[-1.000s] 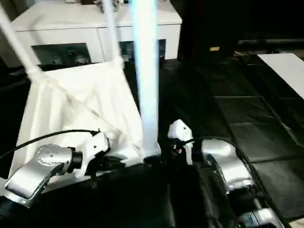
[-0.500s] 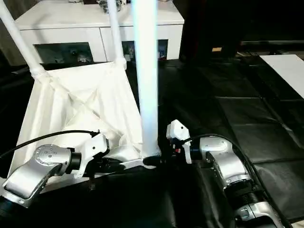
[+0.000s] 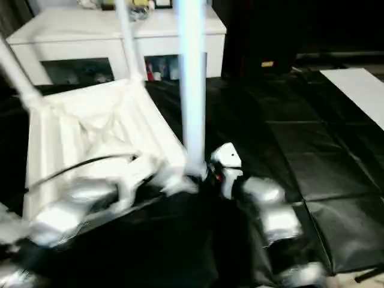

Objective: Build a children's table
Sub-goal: Rotate leg to tighten

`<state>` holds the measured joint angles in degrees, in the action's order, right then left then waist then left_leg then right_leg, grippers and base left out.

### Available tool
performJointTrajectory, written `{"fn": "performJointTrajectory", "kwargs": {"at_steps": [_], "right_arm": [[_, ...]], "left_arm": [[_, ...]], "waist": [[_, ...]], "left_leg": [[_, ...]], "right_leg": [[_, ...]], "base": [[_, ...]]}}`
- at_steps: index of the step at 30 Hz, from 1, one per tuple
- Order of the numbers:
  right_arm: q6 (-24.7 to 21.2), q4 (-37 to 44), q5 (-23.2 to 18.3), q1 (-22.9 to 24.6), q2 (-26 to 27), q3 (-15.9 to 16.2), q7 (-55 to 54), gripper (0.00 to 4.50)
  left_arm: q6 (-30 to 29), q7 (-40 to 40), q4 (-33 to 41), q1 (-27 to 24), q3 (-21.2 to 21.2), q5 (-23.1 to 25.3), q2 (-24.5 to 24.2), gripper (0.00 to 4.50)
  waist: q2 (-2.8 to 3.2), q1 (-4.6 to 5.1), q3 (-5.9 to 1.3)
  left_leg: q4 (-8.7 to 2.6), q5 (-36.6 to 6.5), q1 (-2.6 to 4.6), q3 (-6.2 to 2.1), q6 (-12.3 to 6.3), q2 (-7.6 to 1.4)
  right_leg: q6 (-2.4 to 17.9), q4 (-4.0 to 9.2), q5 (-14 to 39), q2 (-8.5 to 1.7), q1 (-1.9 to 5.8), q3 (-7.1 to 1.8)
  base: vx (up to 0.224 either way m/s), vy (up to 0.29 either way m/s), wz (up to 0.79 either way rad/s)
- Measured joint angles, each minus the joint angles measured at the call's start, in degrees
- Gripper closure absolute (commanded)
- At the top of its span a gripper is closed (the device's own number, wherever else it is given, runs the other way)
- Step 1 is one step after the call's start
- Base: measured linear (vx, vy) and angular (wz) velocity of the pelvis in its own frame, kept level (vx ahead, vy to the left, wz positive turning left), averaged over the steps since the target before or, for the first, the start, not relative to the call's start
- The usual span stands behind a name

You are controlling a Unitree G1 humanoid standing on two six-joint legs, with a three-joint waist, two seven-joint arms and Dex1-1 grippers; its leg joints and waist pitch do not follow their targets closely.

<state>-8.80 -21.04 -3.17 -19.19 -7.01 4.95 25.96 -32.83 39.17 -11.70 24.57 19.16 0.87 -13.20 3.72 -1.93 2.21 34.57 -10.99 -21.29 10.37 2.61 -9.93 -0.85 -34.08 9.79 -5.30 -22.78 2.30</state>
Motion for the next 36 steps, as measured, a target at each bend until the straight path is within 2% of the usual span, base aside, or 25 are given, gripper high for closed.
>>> {"fn": "performJointTrajectory", "kwargs": {"at_steps": [3, 5, 6, 8, 11, 13, 17, 23, 27, 31, 32, 34, 36], "right_arm": [[0.5, 0.2, 1.3, 0.3, 1.5, 0.1, -3.2, 1.81], [1.5, 0.0, 0.1, 0.5, 1.2, -0.1, -1.9, 1.81], [1.5, 0.1, -0.8, 0.7, 1.2, -0.3, -1.4, 1.47], [1.1, 1.1, -2.3, 1.5, 0.9, -1.2, 1.0, 1.12], [-0.6, 2.5, -4.3, 1.7, -1.0, -1.2, 5.9, 0.90], [-1.6, 3.6, -5.8, 1.7, -4.1, 0.0, 11.8, 0.76], [-1.7, 6.7, -7.6, 1.6, -11.3, 2.7, 23.8, 0.76], [-0.5, 7.4, -8.5, 1.3, -17.1, 5.7, 36.7, 0.76], [0.0, 7.3, -8.4, 0.9, -17.5, 7.0, 39.5, 0.76], [0.8, 6.6, -8.0, 0.0, -18.5, 8.5, 41.2, 0.76], [0.8, 6.3, -7.9, -0.3, -18.5, 8.6, 41.7, 0.91], [0.8, 6.2, -7.9, -0.5, -18.5, 8.6, 42.1, 0.91], [0.8, 6.1, -7.9, -0.5, -18.6, 8.6, 42.6, 1.19]], "left_arm": [[0.2, -0.7, -0.6, 0.4, 0.1, 0.8, 0.6, 4.50], [0.7, -0.4, -0.5, 0.3, 0.4, 0.7, 0.4, 4.50], [0.7, -0.1, -0.4, 0.3, 0.5, 0.5, 0.2, 4.50], [0.7, 1.0, 0.5, -0.1, 0.6, 0.2, -0.4, 4.50], [0.8, 2.7, 2.2, -0.8, 0.9, -0.4, -2.2, 4.50], [0.8, 4.9, 4.1, -1.8, 1.0, -1.3, -4.3, 4.50], [2.8, 10.2, 6.4, -3.6, 1.0, -2.6, -8.4, 4.50], [5.8, 19.5, 10.0, -7.2, 0.9, -6.0, -15.0, 4.50], [5.8, 21.8, 11.1, -8.1, 1.1, -6.7, -15.6, 4.50], [6.3, 22.0, 11.1, -8.1, 1.2, -6.8, -16.1, 4.50], [6.6, 22.2, 11.1, -8.1, 1.3, -6.9, -16.3, 4.50], [6.7, 22.4, 11.1, -8.2, 1.3, -7.0, -16.5, 4.50], [6.7, 22.8, 11.1, -8.2, 1.3, -7.0, -16.5, 4.50]], "waist": [[0.17, 0.01, -0.09], [0.32, 0.00, -0.07], [0.34, 0.00, -0.06], [0.39, -0.02, -0.08], [0.42, 0.05, -0.08], [0.48, 0.13, -0.10], [0.51, -0.04, -0.12], [0.42, -0.25, -0.05], [0.34, -0.78, 0.00], [0.22, -0.83, 0.08], [0.21, -0.82, 0.08], [0.21, -0.90, 0.08], [0.21, -1.06, 0.08]], "left_leg": [[-0.09, 0.0, -0.02, -0.06, 0.00, 0.03], [-0.09, 0.0, -0.10, -0.07, 0.00, 0.05], [-0.09, 0.0, -0.13, -0.08, 0.00, 0.04], [-0.10, 0.0, -0.17, -0.11, 0.00, 0.04], [-0.12, 0.0, -0.23, -0.13, 0.00, 0.02], [-0.13, 0.0, -0.31, -0.15, 0.00, 0.01], [-0.13, 0.0, -0.52, -0.19, -0.01, -0.08], [-0.09, 0.0, -0.67, -0.19, -0.01, -0.07], [-0.07, 0.0, -0.73, -0.06, -0.02, -0.07], [-0.06, 0.0, -0.72, -0.04, -0.02, -0.08], [-0.06, 0.0, -0.71, -0.05, -0.02, -0.08], [-0.06, 0.0, -0.72, -0.05, -0.03, -0.09], [-0.06, 0.0, -0.72, -0.05, -0.03, -0.09]], "right_leg": [[0.0, 0.11, 0.0, 0.00, 0.01, 0.03], [0.0, 0.14, 0.0, 0.00, -0.01, 0.02], [0.0, 0.14, 0.0, 0.00, -0.04, 0.02], [0.0, 0.13, 0.0, 0.00, -0.05, 0.04], [0.2, 0.09, -0.2, 0.01, -0.10, 0.08], [0.2, 0.10, -0.1, 0.03, -0.17, 0.10], [0.0, 0.09, 0.0, 0.05, -0.29, 0.26], [0.0, 0.10, 0.0, 0.01, -0.34, 0.26], [0.1, 0.08, 0.0, -0.01, -0.33, 0.12], [0.1, 0.01, 0.0, -0.01, -0.33, 0.10], [0.1, -0.02, 0.0, -0.01, -0.33, 0.12], [0.1, -0.02, 0.0, -0.01, -0.34, 0.14], [0.1, -0.01, 0.0, -0.01, -0.34, 0.13]], "base": [[0.000, 0.000, 0.00], [0.000, 0.000, 0.00], [0.000, 0.000, 0.00], [0.000, 0.000, 0.00], [0.000, 0.000, 0.00], [0.000, 0.000, 0.00], [0.000, 0.000, 0.00], [0.000, 0.000, 0.00], [0.000, 0.000, 0.00], [0.000, 0.000, 0.00], [0.000, 0.000, 0.00], [0.000, 0.000, 0.00], [0.000, 0.000, 0.00]]}}
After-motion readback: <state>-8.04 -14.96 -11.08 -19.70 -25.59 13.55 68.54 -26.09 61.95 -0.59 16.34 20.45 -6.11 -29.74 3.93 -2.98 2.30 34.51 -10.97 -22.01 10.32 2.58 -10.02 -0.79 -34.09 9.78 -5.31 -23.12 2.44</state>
